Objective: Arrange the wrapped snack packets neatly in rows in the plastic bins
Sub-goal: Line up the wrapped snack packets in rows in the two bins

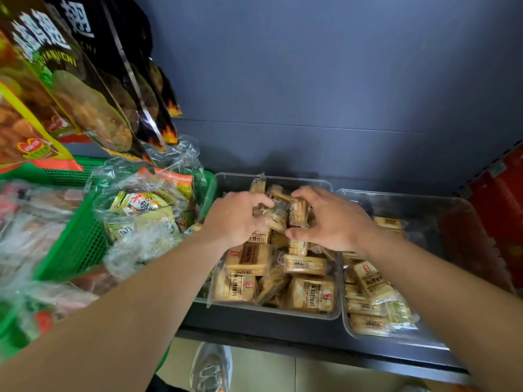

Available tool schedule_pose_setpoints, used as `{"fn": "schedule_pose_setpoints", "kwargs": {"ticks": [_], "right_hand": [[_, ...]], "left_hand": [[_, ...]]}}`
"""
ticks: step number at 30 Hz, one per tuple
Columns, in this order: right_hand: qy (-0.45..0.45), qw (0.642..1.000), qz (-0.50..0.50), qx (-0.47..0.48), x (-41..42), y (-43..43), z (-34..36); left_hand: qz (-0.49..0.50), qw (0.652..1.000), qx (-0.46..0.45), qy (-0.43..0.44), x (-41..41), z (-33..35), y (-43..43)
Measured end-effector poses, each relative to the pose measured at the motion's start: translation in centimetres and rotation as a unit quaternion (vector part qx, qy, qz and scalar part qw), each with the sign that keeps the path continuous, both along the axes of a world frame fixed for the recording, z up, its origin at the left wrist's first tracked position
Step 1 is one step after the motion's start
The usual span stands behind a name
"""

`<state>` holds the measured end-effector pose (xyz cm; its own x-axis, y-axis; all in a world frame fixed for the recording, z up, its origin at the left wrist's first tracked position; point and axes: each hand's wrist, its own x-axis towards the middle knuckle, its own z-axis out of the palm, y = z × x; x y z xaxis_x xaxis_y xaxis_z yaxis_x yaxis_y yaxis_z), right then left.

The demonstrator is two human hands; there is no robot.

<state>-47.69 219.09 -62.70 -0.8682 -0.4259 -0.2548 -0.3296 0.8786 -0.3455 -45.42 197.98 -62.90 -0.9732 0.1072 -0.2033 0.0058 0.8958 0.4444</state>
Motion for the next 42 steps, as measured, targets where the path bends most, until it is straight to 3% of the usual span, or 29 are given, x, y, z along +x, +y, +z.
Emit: {"fn": "schedule_pose_setpoints", "kwargs": {"ticks": [4, 6, 9, 16, 22, 29, 33, 38, 42], "right_hand": [[-0.024, 0.999, -0.001, -0.037, 0.0, -0.4, -0.5], [-0.031, 0.998, -0.004, -0.047, -0.1, -0.8, -0.7], [-0.041, 0.997, -0.01, -0.058, -0.1, -1.3, -0.8], [-0.049, 0.995, -0.021, -0.081, 0.2, -0.5, -1.1], [-0.057, 0.994, -0.026, -0.087, 0.1, -0.9, -1.0], [-0.067, 0.993, -0.03, -0.092, 0.1, -0.9, -0.9], [-0.054, 0.995, -0.035, -0.077, 0.2, -1.6, -1.0], [-0.052, 0.996, -0.035, -0.065, 0.3, -2.3, -0.9], [-0.056, 0.995, -0.035, -0.068, 0.3, -2.1, -0.8]], "left_hand": [[0.058, 0.994, 0.064, 0.067, -0.5, 0.8, -0.6], [0.048, 0.994, 0.082, 0.044, -0.5, 1.2, -1.4], [-0.033, 0.998, 0.034, -0.028, 0.2, 1.1, -1.1], [-0.025, 0.997, 0.001, 0.079, -0.3, 0.1, 0.4], [-0.014, 0.998, 0.012, 0.064, 0.4, -0.5, -0.7], [-0.005, 0.994, 0.019, 0.105, 0.4, 0.8, -1.3], [0.095, 0.981, 0.095, 0.141, 0.4, 2.0, -3.2], [0.195, 0.937, 0.274, 0.097, 0.7, 2.4, -5.0], [0.201, 0.938, 0.269, 0.089, 1.0, 2.6, -5.0]]}}
